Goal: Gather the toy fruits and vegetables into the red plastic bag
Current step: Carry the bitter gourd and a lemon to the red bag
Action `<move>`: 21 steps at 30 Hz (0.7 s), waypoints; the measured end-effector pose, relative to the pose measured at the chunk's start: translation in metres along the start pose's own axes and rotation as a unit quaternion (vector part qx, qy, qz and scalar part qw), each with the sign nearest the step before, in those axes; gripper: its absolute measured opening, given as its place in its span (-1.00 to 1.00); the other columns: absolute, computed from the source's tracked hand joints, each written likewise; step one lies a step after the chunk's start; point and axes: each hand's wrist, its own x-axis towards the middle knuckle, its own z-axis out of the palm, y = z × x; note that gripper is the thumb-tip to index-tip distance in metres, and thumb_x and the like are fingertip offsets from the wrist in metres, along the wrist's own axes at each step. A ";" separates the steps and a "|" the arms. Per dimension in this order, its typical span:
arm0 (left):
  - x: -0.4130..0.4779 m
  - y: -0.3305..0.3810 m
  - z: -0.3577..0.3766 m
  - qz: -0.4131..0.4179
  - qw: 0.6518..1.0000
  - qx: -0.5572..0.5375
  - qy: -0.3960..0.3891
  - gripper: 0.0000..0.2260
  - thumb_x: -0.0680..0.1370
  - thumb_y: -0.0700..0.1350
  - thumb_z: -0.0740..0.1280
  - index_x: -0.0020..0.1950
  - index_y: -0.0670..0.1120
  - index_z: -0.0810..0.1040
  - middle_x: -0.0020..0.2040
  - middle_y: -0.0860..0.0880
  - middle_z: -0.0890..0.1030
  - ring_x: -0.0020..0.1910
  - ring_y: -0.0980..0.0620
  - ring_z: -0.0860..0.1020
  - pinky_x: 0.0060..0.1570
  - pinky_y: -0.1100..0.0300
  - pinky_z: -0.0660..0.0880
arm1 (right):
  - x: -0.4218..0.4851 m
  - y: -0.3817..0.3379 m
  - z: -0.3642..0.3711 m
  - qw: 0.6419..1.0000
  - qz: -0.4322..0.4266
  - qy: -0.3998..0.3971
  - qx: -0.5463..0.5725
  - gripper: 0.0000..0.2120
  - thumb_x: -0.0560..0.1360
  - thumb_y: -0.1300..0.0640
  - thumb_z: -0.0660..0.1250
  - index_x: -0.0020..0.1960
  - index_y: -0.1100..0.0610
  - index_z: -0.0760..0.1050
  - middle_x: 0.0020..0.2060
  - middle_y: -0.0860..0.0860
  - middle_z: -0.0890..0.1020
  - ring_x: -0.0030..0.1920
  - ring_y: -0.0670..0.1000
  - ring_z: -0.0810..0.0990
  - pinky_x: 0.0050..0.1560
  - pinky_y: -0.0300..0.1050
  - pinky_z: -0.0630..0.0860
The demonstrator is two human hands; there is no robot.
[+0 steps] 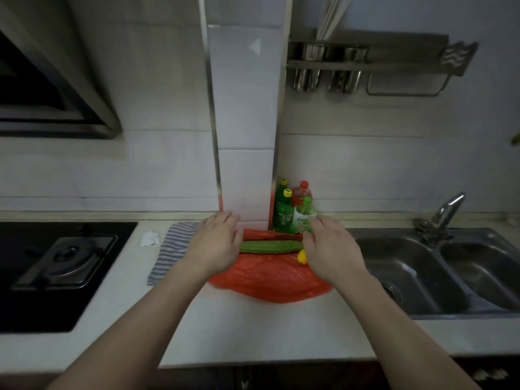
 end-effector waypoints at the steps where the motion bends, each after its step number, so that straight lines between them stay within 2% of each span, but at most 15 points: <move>1: -0.006 -0.006 -0.007 -0.002 1.000 0.000 0.004 -0.57 0.62 0.06 0.10 0.46 -0.04 0.36 0.44 -0.05 0.40 0.43 -0.06 0.32 0.43 0.03 0.24 | -0.002 -0.009 -0.002 1.000 -0.004 0.004 -0.002 -0.58 0.60 -0.02 0.05 0.38 0.12 0.36 0.30 0.04 0.46 0.30 0.04 0.38 0.35 -0.03 0.30; 4: -0.027 -0.029 -0.027 -0.013 1.000 -0.007 0.014 -0.54 0.59 0.08 0.05 0.44 -0.04 0.38 0.42 -0.05 0.42 0.40 -0.07 0.36 0.40 0.05 0.26 | -0.007 -0.041 -0.005 1.000 -0.021 0.015 -0.015 -0.57 0.59 -0.01 0.06 0.39 0.14 0.36 0.31 0.06 0.47 0.31 0.07 0.38 0.36 -0.02 0.29; 8: -0.059 -0.075 -0.056 -0.027 0.999 -0.010 0.025 -0.57 0.60 0.05 0.09 0.43 -0.07 0.39 0.42 -0.08 0.42 0.40 -0.08 0.36 0.41 0.04 0.25 | -0.016 -0.100 -0.002 0.999 -0.040 0.025 -0.019 -0.63 0.59 0.03 0.11 0.33 0.15 0.42 0.25 0.06 0.50 0.27 0.06 0.40 0.31 -0.09 0.25; 10: -0.077 -0.103 -0.069 -0.037 0.999 -0.007 0.025 -0.52 0.58 0.08 0.05 0.44 -0.08 0.38 0.43 -0.08 0.41 0.41 -0.08 0.35 0.42 0.04 0.24 | -0.021 -0.134 0.002 0.999 -0.045 0.026 -0.016 -0.64 0.58 0.03 0.10 0.30 0.14 0.44 0.22 0.04 0.51 0.25 0.06 0.42 0.28 -0.12 0.24; 14: -0.113 -0.155 -0.092 -0.051 0.998 0.008 0.032 -0.52 0.59 0.07 0.02 0.45 -0.06 0.36 0.45 -0.06 0.39 0.44 -0.05 0.32 0.42 0.06 0.20 | -0.035 -0.201 0.015 0.998 -0.057 0.010 -0.004 -0.62 0.58 0.06 0.11 0.33 0.19 0.42 0.26 0.09 0.50 0.30 0.08 0.39 0.33 -0.10 0.21; 17: -0.138 -0.193 -0.104 -0.061 0.997 0.016 0.033 -0.59 0.64 0.02 0.09 0.46 -0.06 0.34 0.45 -0.05 0.38 0.43 -0.04 0.30 0.42 0.05 0.19 | -0.042 -0.244 0.025 0.997 -0.075 0.008 0.000 -0.64 0.57 0.08 0.14 0.28 0.20 0.45 0.22 0.13 0.53 0.25 0.12 0.43 0.31 -0.02 0.30; 21: -0.165 -0.239 -0.118 -0.091 0.995 0.012 0.033 -0.58 0.64 0.02 0.09 0.47 -0.06 0.35 0.44 -0.04 0.39 0.43 -0.05 0.31 0.44 -0.02 0.21 | -0.046 -0.289 0.036 0.995 -0.097 0.006 0.015 -0.68 0.55 0.06 0.12 0.23 0.15 0.46 0.15 0.09 0.55 0.16 0.11 0.47 0.20 -0.03 0.37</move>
